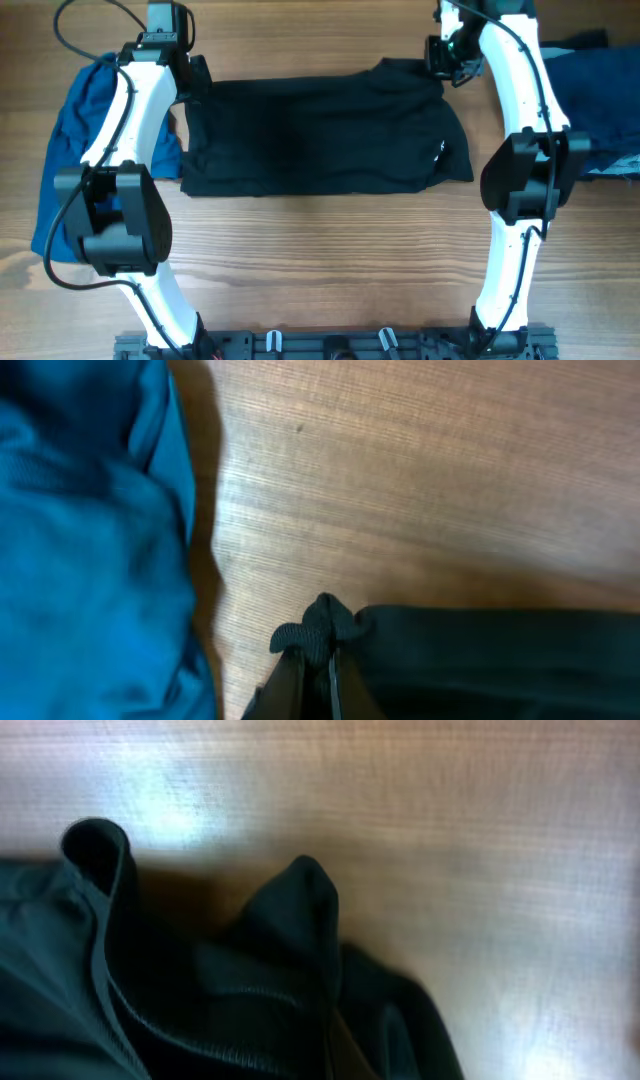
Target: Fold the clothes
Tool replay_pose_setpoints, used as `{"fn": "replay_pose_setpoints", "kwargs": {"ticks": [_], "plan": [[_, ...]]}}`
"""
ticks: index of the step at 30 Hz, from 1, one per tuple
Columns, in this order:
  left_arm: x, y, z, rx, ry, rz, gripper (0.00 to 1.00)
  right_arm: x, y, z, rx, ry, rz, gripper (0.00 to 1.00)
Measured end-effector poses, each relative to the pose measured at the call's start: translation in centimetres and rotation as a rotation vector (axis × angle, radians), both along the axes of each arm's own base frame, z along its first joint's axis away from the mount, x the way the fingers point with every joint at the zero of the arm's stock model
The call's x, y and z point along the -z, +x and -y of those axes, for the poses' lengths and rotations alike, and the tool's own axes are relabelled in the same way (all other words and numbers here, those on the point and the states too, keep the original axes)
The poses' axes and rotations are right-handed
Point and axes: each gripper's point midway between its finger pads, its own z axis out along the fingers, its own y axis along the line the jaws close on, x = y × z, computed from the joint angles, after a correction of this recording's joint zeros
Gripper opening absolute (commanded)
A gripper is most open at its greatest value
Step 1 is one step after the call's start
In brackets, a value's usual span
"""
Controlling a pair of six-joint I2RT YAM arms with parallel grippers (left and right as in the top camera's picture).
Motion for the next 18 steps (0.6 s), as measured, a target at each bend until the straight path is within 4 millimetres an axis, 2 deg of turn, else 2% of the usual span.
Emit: {"fn": "replay_pose_setpoints", "kwargs": {"ticks": [8, 18], "plan": [[0.8, -2.2, 0.0, 0.000, 0.000, -0.094, 0.04, 0.1, -3.3, 3.3, 0.073, 0.059, -0.143, 0.04], [1.3, -4.0, 0.0, 0.001, -0.002, -0.171, 0.04, 0.0, -5.3, 2.9, 0.049, 0.077, -0.222, 0.04]]}}
